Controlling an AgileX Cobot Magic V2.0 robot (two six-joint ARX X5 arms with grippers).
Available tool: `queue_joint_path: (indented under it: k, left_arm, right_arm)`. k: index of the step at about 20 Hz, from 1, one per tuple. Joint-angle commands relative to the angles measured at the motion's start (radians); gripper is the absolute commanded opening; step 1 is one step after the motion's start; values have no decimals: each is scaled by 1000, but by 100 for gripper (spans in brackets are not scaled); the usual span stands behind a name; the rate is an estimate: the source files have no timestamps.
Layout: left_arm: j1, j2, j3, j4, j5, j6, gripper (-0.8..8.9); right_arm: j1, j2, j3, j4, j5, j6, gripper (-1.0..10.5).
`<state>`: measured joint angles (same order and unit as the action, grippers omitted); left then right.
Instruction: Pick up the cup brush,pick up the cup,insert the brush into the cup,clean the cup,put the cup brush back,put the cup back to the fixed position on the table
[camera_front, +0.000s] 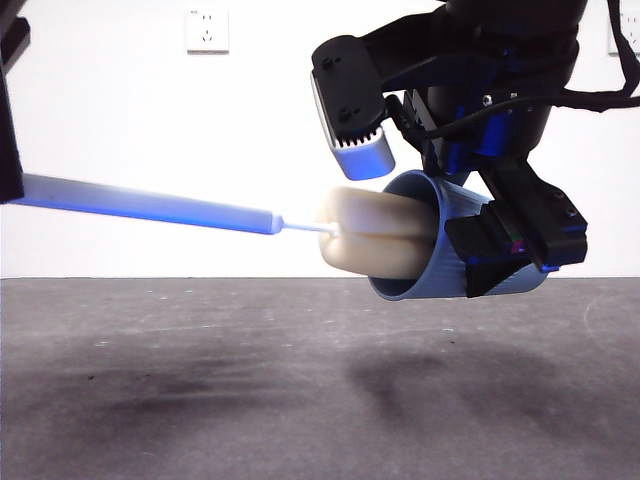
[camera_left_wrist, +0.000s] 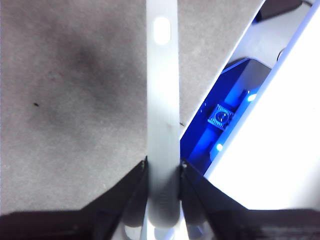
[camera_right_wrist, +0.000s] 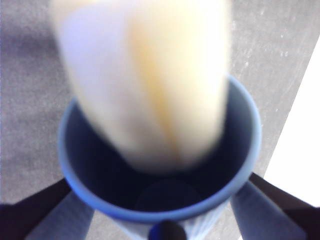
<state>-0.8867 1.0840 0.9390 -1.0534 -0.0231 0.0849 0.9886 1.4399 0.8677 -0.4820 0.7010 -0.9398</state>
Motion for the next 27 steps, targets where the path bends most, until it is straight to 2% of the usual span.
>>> queue_joint_path:
  k: [1,4,9,13,16,21,24,27]
  left_arm:
    - [-2,12,-3,12,4,-7,-9]
    - [-2,41,-3,89,73,-7,-9]
    - [-2,148,-3,272,109,-38,-9]
    - [-3,185,-3,323,110,-63,-9]
    - [-2,167,-2,252,100,-64,-8]
    - [-4,67,-2,36,-18,-65,-8]
    - [-4,-27,-2,-71,-47,-85,-8]
    - [-4,-127,-2,-149,-55,-124,-8]
  right_arm:
    - [1,8,1,2,5,7,-13]
    - [3,8,1,3,5,7,-13]
    - [23,8,1,3,4,8,-13]
    - [35,8,1,2,5,36,-13]
    - [35,8,1,-8,5,51,-13]
    - [35,8,1,-30,7,91,-13]
    - [35,8,1,-36,7,105,-13]
    - [30,4,1,-36,15,179,-13]
